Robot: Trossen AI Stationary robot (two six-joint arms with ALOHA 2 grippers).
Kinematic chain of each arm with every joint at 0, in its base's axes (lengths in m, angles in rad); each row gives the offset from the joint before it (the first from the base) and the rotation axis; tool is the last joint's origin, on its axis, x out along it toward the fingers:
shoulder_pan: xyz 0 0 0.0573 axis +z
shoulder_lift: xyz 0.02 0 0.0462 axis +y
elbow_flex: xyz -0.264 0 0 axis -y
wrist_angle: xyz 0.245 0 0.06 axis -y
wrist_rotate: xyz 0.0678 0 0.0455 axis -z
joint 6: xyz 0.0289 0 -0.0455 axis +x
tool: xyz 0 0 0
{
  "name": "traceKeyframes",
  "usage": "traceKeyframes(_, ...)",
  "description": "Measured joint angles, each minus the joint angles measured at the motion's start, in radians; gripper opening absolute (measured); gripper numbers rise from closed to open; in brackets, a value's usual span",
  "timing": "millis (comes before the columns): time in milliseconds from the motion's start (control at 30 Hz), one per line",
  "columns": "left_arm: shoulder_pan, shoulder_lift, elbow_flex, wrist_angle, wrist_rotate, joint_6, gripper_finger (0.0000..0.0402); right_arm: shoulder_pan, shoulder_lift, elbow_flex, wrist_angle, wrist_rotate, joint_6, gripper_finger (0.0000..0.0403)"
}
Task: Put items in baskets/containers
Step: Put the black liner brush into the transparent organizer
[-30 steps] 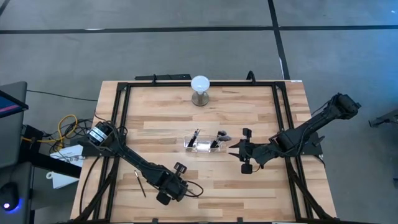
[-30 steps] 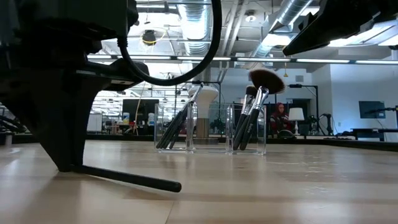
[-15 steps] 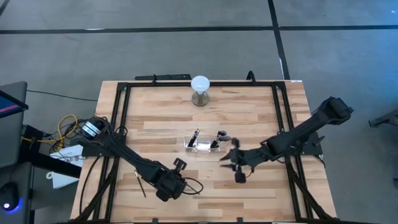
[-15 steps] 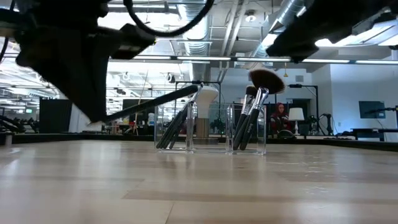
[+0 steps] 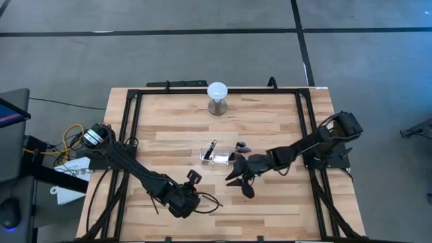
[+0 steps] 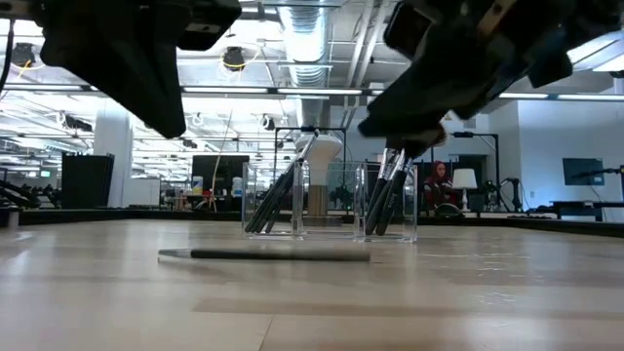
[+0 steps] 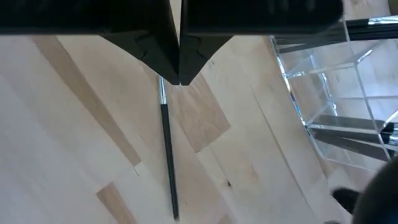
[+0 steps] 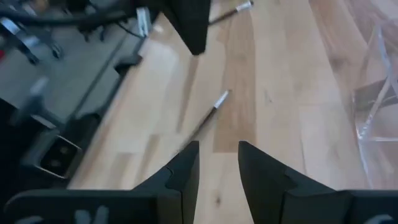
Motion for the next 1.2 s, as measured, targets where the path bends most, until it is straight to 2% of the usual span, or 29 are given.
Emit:
traceKeyframes(100,-0.004,0.0,0.0,-0.005,0.0,-0.039,0.0004,0.017,0.03,0.048,-0.077,0.001,-0.051,0.0103)
traceKeyframes(200,-0.005,-0.001,0.0,-0.004,0.0,-0.141,0.0004,0.059,0.071,0.137,-0.195,0.013,-0.095,0.0103)
traceKeyframes(367,-0.005,-0.042,0.0,-0.001,-0.047,-0.352,0.0004,0.13,0.17,0.351,-0.461,0.149,-0.151,0.0103)
traceKeyframes(533,-0.025,-0.176,-0.091,0.115,-0.143,-0.375,0.0004,0.165,0.27,0.504,-0.579,0.244,-0.151,0.0103)
traceKeyframes(600,-0.043,-0.249,-0.176,0.253,-0.206,-0.33,0.0004,0.17,0.288,0.527,-0.581,0.257,-0.151,0.0102)
traceKeyframes(700,-0.054,-0.365,-0.326,0.528,-0.233,-0.269,0.0005,0.179,0.313,0.545,-0.551,0.289,-0.151,0.0102)
traceKeyframes(867,-0.049,-0.473,-0.556,1.036,-0.162,-0.199,0.0005,0.206,0.335,0.542,-0.48,0.371,-0.109,0.0102)
traceKeyframes(933,-0.044,-0.488,-0.623,1.183,-0.122,-0.146,0.0005,0.218,0.364,0.544,-0.408,0.398,-0.091,0.0102)
traceKeyframes(1067,-0.025,-0.488,-0.688,1.423,-0.052,-0.055,0.0005,0.247,0.426,0.54,-0.356,0.491,-0.091,0.0102)
traceKeyframes(1200,-0.002,-0.491,-0.69,1.53,0.028,-0.026,0.0005,0.264,0.459,0.555,-0.351,0.527,-0.051,0.0102)
